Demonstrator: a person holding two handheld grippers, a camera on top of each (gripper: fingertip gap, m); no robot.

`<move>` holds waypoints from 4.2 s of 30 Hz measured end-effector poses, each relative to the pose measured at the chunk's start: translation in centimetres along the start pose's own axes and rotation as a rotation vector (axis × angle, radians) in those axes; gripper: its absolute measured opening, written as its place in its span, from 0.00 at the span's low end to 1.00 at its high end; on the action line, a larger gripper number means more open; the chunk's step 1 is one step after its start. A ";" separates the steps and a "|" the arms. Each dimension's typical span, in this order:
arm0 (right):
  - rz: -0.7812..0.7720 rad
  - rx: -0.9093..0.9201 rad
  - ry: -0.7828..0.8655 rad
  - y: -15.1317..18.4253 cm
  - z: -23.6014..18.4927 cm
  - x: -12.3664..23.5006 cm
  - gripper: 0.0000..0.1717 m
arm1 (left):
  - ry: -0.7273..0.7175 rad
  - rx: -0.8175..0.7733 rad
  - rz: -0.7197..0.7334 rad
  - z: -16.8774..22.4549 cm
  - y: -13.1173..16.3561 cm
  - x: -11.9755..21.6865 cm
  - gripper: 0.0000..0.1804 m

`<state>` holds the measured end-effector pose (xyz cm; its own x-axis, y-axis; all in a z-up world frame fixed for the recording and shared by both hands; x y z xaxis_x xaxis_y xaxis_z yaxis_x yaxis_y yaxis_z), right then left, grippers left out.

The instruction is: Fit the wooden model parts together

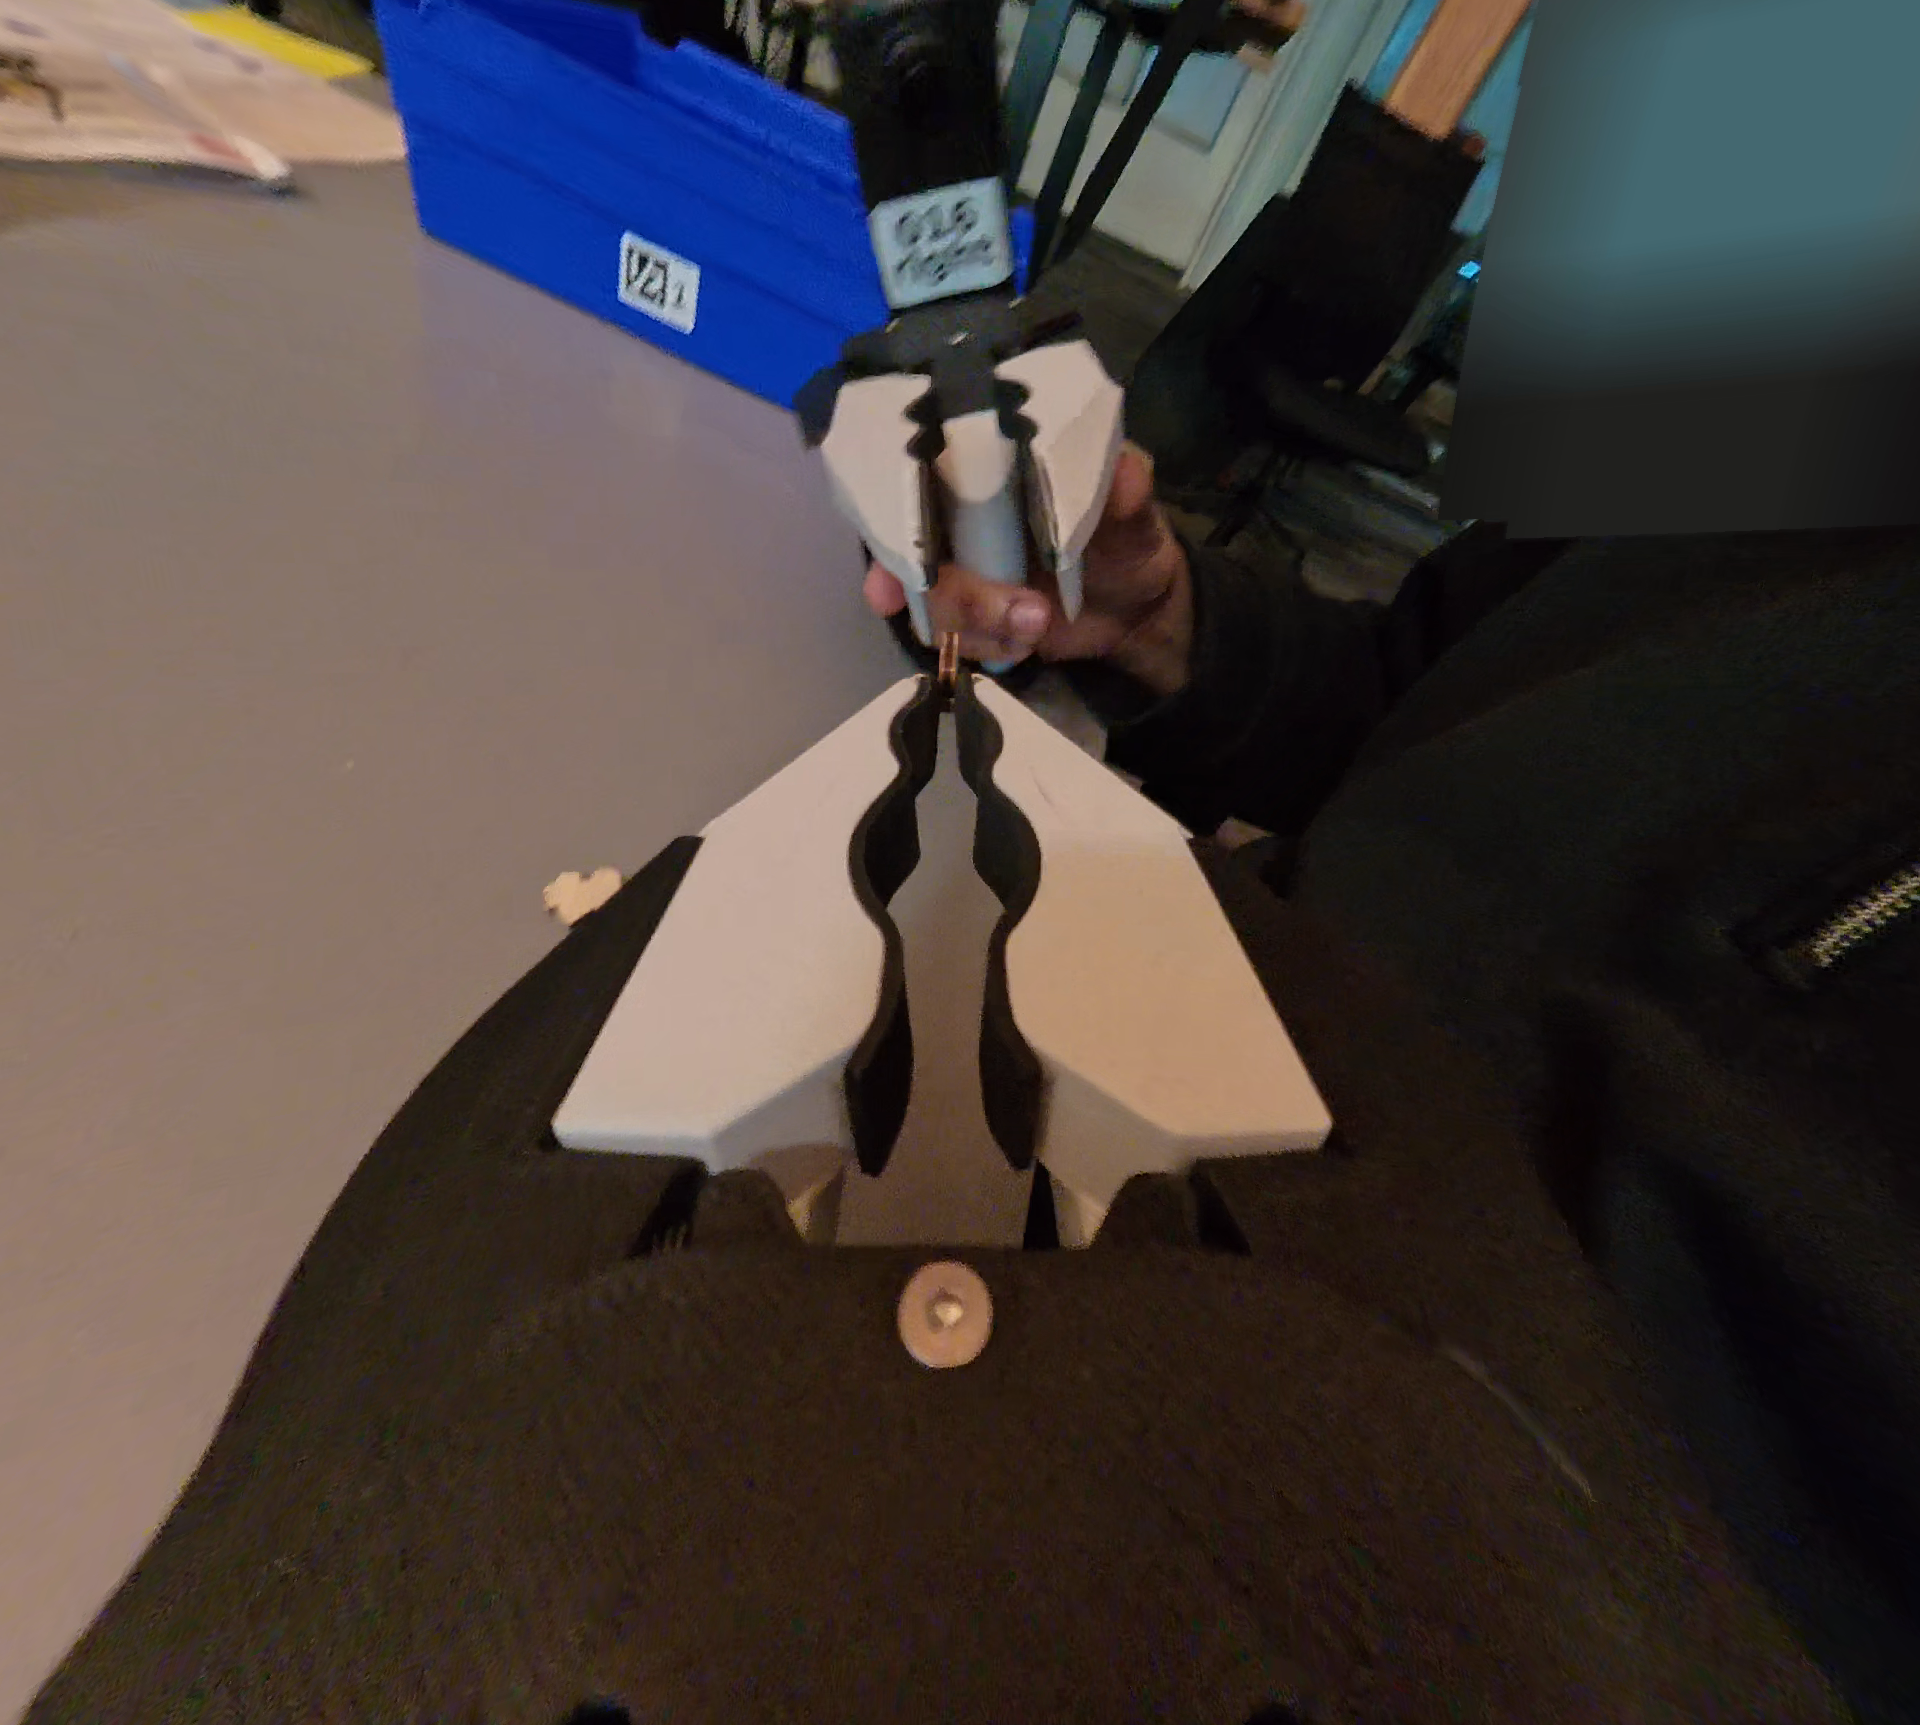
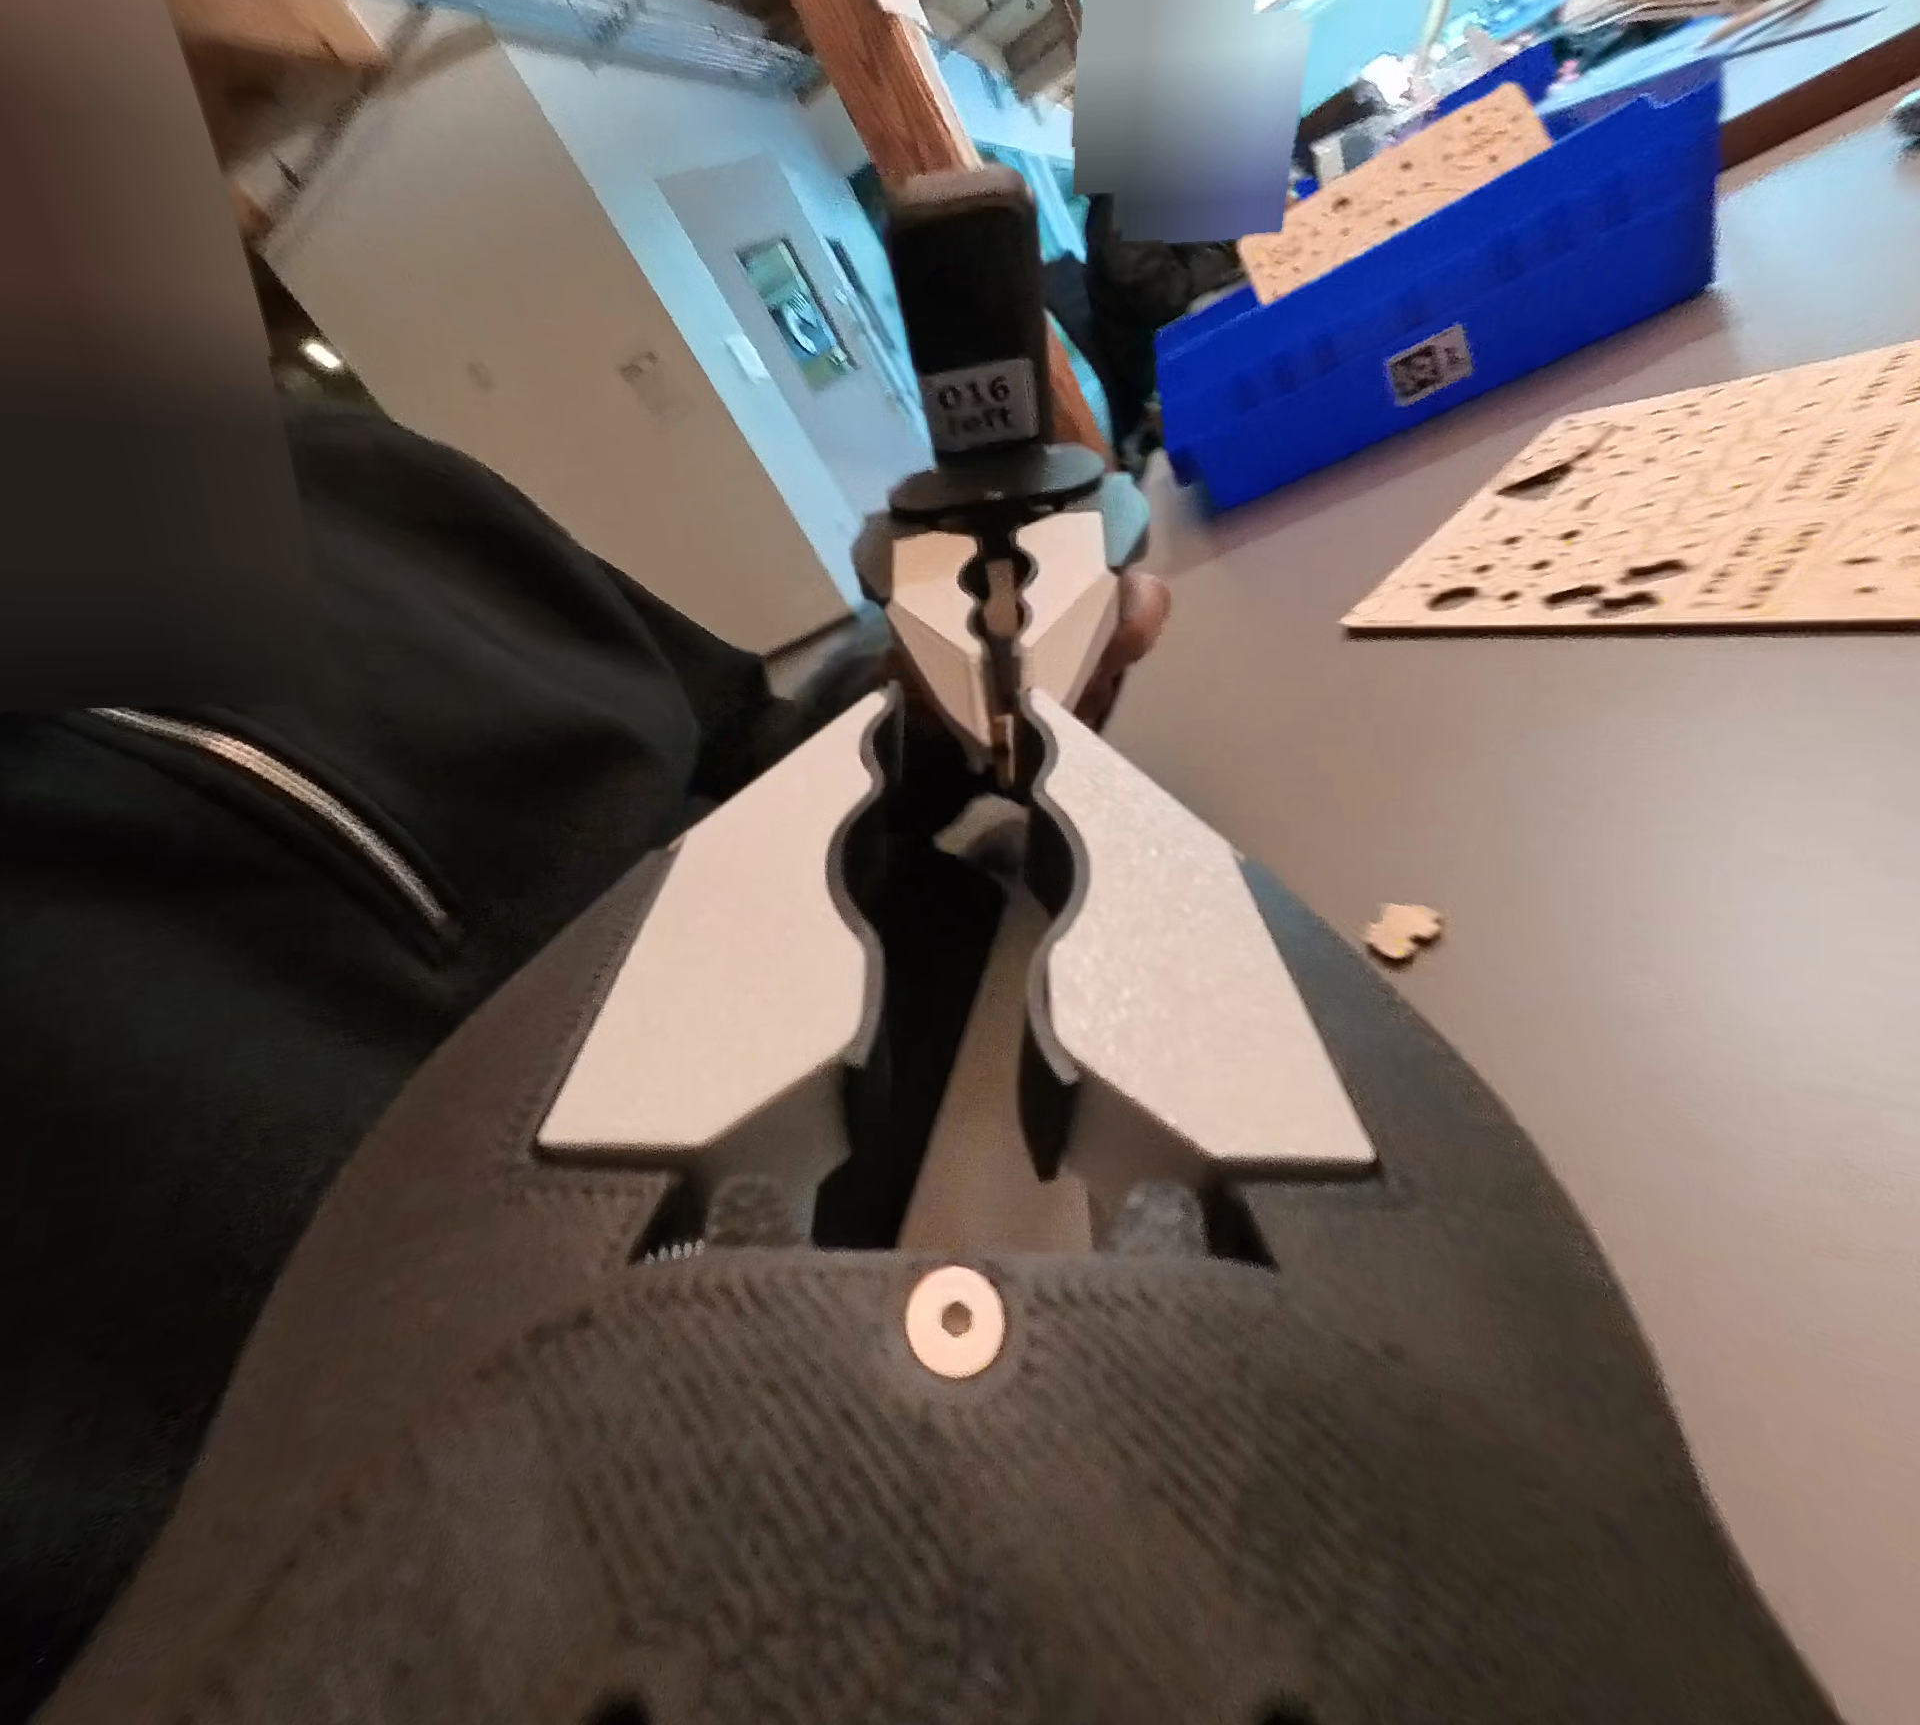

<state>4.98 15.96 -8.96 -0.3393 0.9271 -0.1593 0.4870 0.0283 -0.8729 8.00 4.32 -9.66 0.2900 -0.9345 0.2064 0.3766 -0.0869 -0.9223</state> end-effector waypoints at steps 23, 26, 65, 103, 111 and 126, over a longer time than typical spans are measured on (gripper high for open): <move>-0.561 0.321 0.232 4.6 -0.1 -3.0 0.00 | -0.095 -0.160 -0.441 1.1 3.0 0.5 0.01; -0.563 0.313 0.263 4.5 0.2 -2.7 0.00 | -0.183 -0.177 -0.427 0.6 3.0 0.8 0.09; -0.919 0.496 -0.171 4.9 5.3 -4.0 0.00 | -0.146 -0.167 -0.504 -0.8 6.3 1.0 0.04; -0.939 0.401 -0.113 6.0 3.9 -4.0 0.00 | -0.214 -0.164 -0.419 -0.1 6.8 1.7 0.15; -0.907 0.483 -0.070 5.7 3.2 -4.0 0.00 | -0.216 -0.170 -0.404 0.0 6.8 1.8 0.15; -0.964 0.466 -0.070 6.4 2.8 -4.2 0.01 | -0.222 -0.168 -0.395 0.0 6.7 1.8 0.15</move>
<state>7.30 11.22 -15.21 -0.4692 0.5659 0.6780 -0.3608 0.5778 -0.7320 11.01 2.10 -15.49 0.3414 -0.7240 0.5993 0.3536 -0.4919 -0.7956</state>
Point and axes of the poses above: each gripper's, where its closed fingertips meet, x back along the fingers, y out of its underside, z = x × y across the jaws, the point moved 6 cm from there along x, back along the fingers, and after that the axes turned 7 degrees about -y, right-handed, at the moved point
